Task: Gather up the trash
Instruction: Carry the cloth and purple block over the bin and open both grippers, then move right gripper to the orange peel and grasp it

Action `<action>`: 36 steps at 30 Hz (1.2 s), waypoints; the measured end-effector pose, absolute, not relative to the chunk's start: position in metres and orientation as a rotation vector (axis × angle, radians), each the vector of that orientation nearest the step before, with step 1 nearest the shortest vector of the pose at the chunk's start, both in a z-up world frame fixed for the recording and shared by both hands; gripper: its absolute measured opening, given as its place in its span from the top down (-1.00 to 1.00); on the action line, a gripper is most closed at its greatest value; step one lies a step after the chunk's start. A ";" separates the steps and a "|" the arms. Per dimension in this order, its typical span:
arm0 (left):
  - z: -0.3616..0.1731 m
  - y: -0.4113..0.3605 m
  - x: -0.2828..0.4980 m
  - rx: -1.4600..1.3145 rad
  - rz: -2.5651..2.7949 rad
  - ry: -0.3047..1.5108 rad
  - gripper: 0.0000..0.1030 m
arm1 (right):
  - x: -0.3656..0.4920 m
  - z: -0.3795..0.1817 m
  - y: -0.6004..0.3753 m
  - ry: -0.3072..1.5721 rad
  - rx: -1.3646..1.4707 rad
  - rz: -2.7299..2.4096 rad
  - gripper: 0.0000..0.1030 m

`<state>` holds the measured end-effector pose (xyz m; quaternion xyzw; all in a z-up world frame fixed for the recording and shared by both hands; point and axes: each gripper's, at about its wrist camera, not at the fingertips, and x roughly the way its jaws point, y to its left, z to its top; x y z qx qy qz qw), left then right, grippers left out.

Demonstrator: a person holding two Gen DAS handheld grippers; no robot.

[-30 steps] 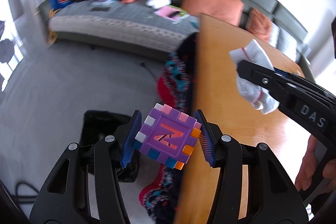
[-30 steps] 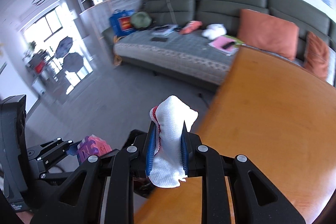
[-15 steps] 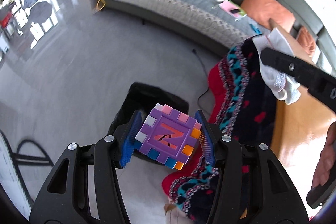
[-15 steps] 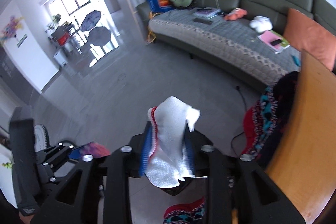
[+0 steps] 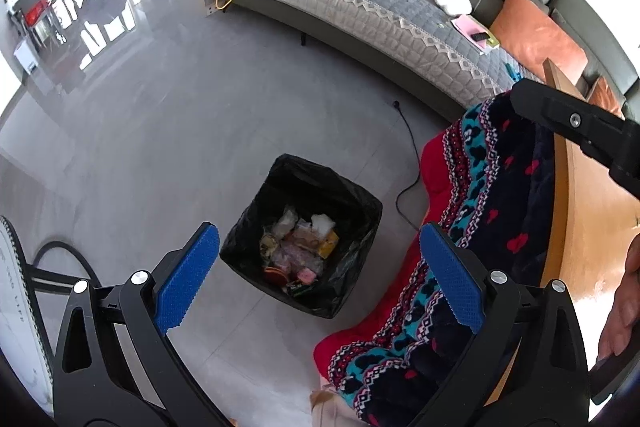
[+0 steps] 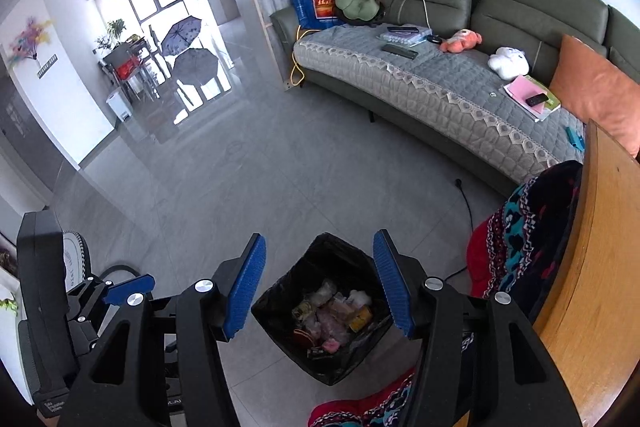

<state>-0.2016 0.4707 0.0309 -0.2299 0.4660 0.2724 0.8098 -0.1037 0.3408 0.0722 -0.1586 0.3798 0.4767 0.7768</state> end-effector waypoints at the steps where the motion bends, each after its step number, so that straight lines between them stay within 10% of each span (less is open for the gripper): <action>1: 0.033 0.470 -0.202 -0.490 0.579 0.992 -0.88 | -0.103 0.073 0.339 0.820 -0.341 1.029 -0.11; 36: 0.097 0.230 -0.092 -0.250 0.254 0.930 -0.88 | -0.025 0.121 0.047 0.740 -0.071 0.745 -0.11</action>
